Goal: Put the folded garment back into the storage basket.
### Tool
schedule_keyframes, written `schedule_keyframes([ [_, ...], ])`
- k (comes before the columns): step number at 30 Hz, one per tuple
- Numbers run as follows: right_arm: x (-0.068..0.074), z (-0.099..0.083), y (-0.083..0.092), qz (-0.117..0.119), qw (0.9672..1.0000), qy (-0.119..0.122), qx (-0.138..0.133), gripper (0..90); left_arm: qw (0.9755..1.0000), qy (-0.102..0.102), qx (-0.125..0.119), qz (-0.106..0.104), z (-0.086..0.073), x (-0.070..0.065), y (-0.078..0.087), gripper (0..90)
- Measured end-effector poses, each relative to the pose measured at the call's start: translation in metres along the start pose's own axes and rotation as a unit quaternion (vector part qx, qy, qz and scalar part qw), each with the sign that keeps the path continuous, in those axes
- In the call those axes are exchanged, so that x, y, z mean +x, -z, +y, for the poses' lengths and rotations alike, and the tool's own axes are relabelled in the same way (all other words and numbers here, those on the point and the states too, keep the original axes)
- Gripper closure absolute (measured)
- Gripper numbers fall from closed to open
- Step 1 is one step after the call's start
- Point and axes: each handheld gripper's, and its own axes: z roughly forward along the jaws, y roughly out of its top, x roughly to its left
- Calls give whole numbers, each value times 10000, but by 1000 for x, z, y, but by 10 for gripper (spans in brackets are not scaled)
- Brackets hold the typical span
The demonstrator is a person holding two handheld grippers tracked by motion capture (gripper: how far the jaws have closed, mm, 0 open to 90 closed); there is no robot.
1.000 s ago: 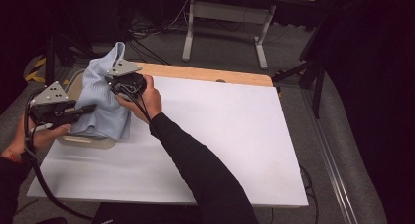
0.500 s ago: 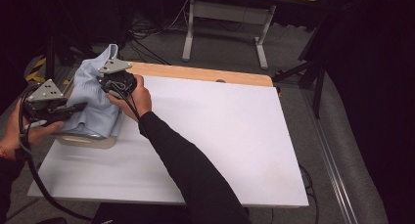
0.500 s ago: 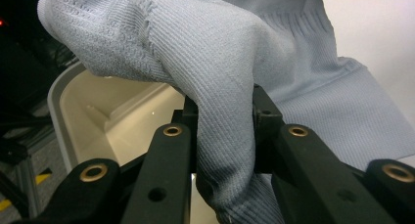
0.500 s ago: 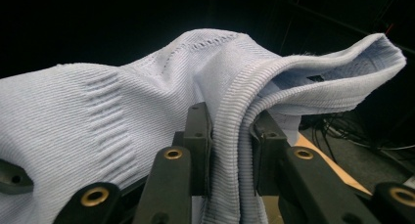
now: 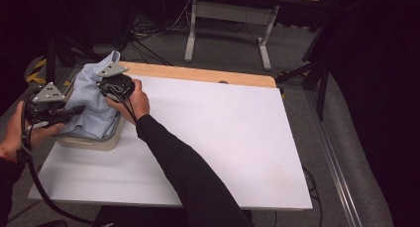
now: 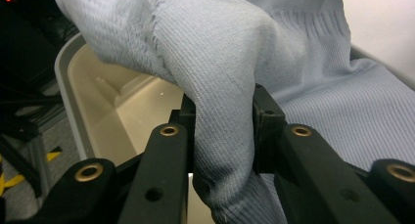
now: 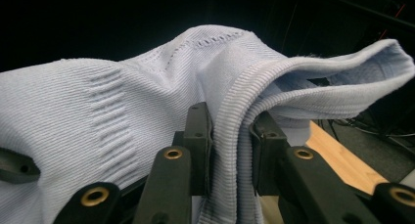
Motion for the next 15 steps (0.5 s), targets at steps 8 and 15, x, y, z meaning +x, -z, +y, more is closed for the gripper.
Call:
schedule_keyframes([
  [8,-1,-15,-13,44,9996,-140,221,732,9997,110,169,138,-11,-2,-15,665],
  [15,1,-21,-15,52,9995,-197,258,730,9993,209,249,200,-19,-2,-19,604],
])
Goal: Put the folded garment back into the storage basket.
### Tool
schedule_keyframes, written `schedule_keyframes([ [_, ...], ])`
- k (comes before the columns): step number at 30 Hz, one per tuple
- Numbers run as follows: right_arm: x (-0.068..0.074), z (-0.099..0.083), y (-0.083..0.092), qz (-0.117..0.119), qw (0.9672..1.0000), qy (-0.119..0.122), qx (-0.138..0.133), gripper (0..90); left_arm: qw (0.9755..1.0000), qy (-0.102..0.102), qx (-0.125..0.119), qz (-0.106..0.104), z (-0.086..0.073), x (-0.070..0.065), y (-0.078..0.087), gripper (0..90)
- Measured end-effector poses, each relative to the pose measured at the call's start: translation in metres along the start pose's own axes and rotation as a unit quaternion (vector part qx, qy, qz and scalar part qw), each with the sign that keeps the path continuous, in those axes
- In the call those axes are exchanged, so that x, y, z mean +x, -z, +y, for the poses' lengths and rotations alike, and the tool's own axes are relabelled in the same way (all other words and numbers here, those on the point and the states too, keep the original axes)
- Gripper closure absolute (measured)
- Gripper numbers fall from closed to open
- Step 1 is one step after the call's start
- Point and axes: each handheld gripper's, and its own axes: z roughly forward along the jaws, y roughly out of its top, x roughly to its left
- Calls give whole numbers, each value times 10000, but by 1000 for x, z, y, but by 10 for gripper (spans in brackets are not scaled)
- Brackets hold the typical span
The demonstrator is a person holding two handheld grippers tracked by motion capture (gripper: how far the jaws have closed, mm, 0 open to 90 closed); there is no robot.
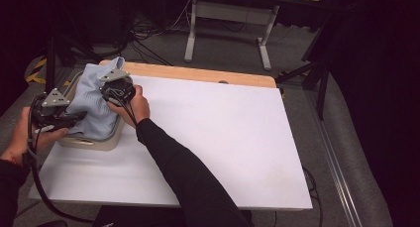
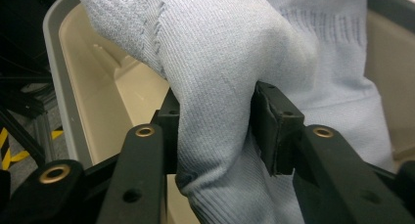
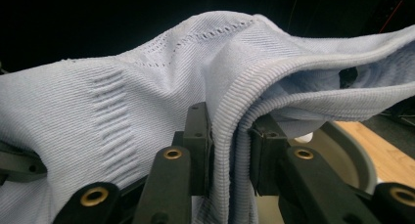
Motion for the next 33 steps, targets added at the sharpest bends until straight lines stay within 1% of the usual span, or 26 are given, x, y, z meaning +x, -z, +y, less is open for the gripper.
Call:
schedule_keyframes([
  [1,1,-1,-1,19,10000,-23,21,729,10000,18,19,-18,-1,0,-1,597],
  [2,1,-2,-1,24,10000,-26,27,729,10000,16,29,30,-3,-1,-1,584],
  [3,1,-3,-2,24,10000,-13,49,728,10000,47,61,26,-3,-1,-2,564],
  [4,2,-4,-3,25,10000,3,63,728,10000,43,50,62,-4,-1,-2,554],
  [6,2,-6,-3,25,10000,-13,83,728,9999,105,-2,33,-6,1,-1,536],
  [7,2,-7,-4,34,9999,-25,109,727,9998,206,-27,51,-7,2,0,472],
  [9,2,-8,-5,47,9999,-22,121,726,9997,226,-20,25,-7,2,1,390],
  [10,2,-9,-6,63,9999,-10,139,725,9997,253,-7,49,-8,3,1,390],
  [11,2,-10,-6,98,9998,-9,169,724,9996,283,-10,34,-9,4,2,352],
  [12,3,-10,-7,146,9997,11,196,722,9994,331,-107,-15,-11,4,4,333],
  [13,6,-12,-9,184,9995,83,251,728,9992,356,-196,-22,-12,5,5,313],
  [14,8,-12,-9,139,9995,136,265,729,9988,384,-294,-54,-13,5,8,306],
  [16,8,-13,-9,131,9995,140,259,729,9987,375,-331,-31,-13,5,8,301],
  [17,7,-14,-10,151,9995,60,262,728,9985,379,-388,38,-12,4,9,298],
  [19,7,-14,-10,145,9995,73,279,728,9985,389,-396,25,-11,4,8,298],
  [21,6,-15,-11,129,9994,102,308,722,9985,355,-416,31,-10,2,8,298],
  [23,6,-15,-11,91,9995,91,293,699,9983,333,-469,-16,-10,1,8,296],
  [24,6,-15,-10,26,9995,107,285,677,9982,318,-511,-1,-9,0,9,296],
  [26,7,-16,-8,-126,9996,79,226,627,9979,324,-561,57,-8,-1,10,296],
  [27,6,-16,-6,-165,9996,68,198,615,9974,330,-632,76,-8,-2,10,295],
  [29,4,-17,2,-216,9997,33,101,570,9972,290,-676,131,-6,-4,12,278],
  [31,4,-18,5,-218,9997,28,50,572,9972,241,-698,151,-4,-6,13,271],
  [33,4,-20,14,-266,9996,7,-41,553,9972,204,-701,169,-2,-9,13,257],
])
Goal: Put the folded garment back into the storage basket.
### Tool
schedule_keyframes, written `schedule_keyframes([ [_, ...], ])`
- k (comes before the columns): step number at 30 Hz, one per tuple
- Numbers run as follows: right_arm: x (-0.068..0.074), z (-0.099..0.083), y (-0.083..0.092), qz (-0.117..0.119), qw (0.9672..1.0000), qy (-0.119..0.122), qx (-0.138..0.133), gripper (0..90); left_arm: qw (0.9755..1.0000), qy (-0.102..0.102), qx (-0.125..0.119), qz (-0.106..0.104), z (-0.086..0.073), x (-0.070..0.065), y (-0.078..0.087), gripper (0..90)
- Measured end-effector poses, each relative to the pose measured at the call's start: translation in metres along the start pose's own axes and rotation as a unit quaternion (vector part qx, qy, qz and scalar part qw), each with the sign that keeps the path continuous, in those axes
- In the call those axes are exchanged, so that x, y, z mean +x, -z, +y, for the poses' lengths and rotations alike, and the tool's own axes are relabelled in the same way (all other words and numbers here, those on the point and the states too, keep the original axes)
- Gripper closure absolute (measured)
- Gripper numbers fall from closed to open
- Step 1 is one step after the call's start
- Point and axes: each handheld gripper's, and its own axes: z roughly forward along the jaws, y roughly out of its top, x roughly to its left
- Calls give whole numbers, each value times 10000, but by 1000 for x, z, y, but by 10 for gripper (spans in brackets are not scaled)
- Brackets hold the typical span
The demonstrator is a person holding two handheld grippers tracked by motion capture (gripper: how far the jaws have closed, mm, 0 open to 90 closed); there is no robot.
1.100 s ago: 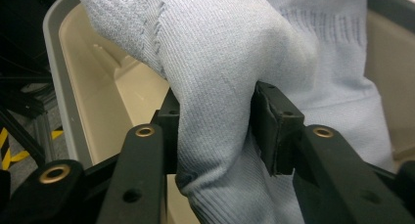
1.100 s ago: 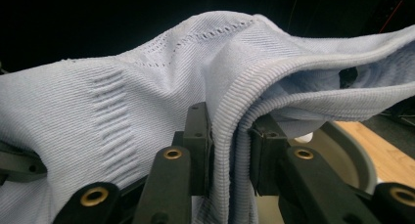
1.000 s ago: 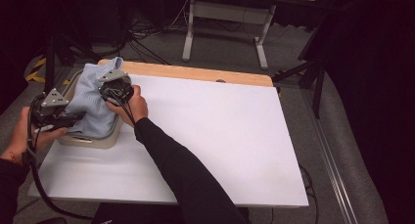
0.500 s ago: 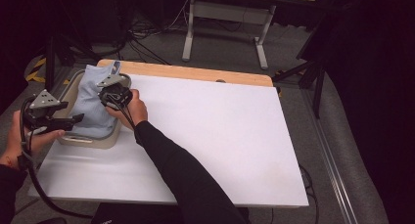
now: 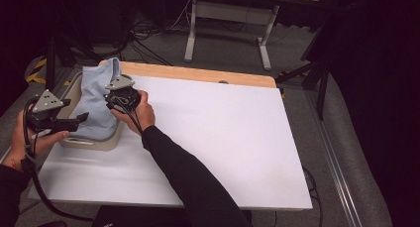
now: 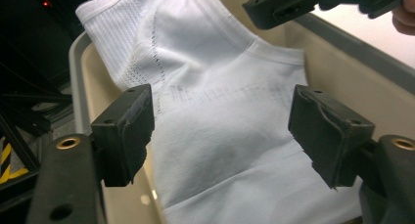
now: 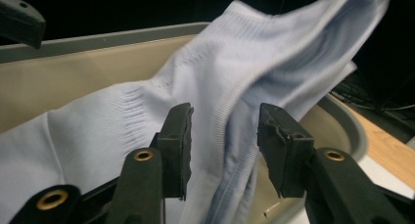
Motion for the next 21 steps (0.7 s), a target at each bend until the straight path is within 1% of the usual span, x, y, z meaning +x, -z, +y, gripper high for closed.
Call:
schedule_keyframes([
  [3,-1,-1,7,-40,9999,-14,-97,558,9999,-46,7,-128,2,-5,-2,263],
  [4,-2,-2,11,-58,9999,30,-131,558,9999,-93,7,-146,2,-6,-3,263],
  [7,-5,-5,22,-82,9997,96,-193,542,9997,-87,-65,-199,4,-12,-6,257],
  [8,-5,-6,26,-97,9996,141,-219,539,9996,-118,-92,-224,4,-14,-7,254],
  [9,-6,-7,30,-127,9995,193,-225,535,9995,-115,-162,-228,5,-16,-7,252],
  [10,-8,-10,37,-132,9993,241,-240,525,9992,-108,-297,-248,5,-21,-7,249],
  [11,-8,-10,37,-132,9993,241,-240,525,9992,-108,-297,-248,5,-21,-7,247],
  [12,-9,-11,40,-137,9993,244,-242,521,9989,-114,-398,-232,5,-25,-7,247],
  [13,-12,-13,48,-153,9991,306,-257,520,9986,-98,-455,-258,6,-27,-6,244],
  [14,-12,-14,52,-176,9989,347,-269,518,9977,-96,-609,-278,6,-33,-6,242],
  [17,-15,-16,60,-153,9988,347,-297,515,9969,-123,-725,-278,7,-39,-5,236],
  [18,-16,-18,67,-210,9983,430,-339,511,9963,-118,-790,-306,8,-42,-5,228],
  [19,-16,-18,67,-210,9983,430,-339,511,9956,-113,-865,-327,8,-45,-4,228],
  [21,-19,-20,75,-210,9979,481,-376,506,9944,-127,-987,-362,9,-51,-3,226],
])
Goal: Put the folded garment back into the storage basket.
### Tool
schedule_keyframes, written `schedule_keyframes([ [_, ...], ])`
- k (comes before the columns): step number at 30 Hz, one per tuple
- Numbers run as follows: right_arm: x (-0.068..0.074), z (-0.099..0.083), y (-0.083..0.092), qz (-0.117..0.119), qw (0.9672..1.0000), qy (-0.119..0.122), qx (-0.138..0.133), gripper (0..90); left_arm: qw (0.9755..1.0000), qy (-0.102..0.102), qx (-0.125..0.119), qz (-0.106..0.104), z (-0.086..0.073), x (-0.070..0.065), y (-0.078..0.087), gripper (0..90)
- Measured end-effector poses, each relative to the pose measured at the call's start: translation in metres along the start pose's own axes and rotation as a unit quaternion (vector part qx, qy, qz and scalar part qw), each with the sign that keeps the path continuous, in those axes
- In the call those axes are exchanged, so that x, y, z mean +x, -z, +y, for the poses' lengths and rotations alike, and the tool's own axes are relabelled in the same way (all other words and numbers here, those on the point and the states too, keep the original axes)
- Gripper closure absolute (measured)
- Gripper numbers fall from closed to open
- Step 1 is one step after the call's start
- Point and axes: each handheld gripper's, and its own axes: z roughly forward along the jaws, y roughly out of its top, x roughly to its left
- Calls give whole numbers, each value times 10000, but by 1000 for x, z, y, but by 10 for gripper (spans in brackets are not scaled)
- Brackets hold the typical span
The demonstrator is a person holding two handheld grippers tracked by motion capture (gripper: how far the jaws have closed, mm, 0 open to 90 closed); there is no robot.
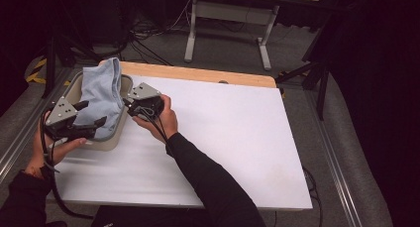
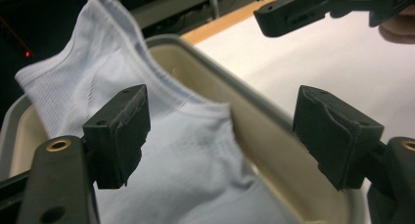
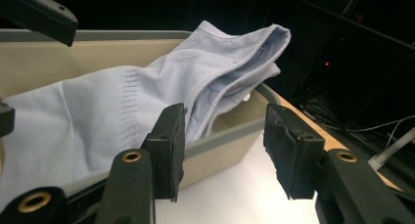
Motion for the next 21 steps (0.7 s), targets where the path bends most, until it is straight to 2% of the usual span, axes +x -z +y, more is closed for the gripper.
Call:
schedule_keyframes([
  [5,-6,-7,19,46,10000,-4,-40,491,9998,-148,-116,-74,4,-12,1,219],
  [7,-10,-12,31,99,9999,-8,-47,473,9997,-167,-169,-100,5,-15,1,211],
  [8,-10,-12,31,99,9999,-8,-47,473,9996,-183,-173,-108,5,-15,0,211],
  [9,-12,-16,41,117,9999,21,-31,457,9996,-196,-168,-124,5,-17,0,205],
  [11,-13,-19,46,105,9999,5,-53,454,9996,-186,-173,-114,5,-17,-1,197],
  [16,-18,-33,77,54,9999,131,-38,424,9997,-153,-186,-95,6,-15,-1,192],
  [17,-21,-39,90,19,9999,133,-19,416,9997,-133,-187,-70,6,-14,-2,192],
  [19,-23,-43,97,8,9999,112,-32,413,9997,-115,-173,-95,7,-14,-3,192],
  [20,-27,-49,110,-13,9999,87,-63,404,9998,-124,-161,-78,7,-13,-4,192],
  [21,-27,-49,110,-13,9999,87,-63,404,9998,-116,-158,-70,7,-12,-4,192],
])
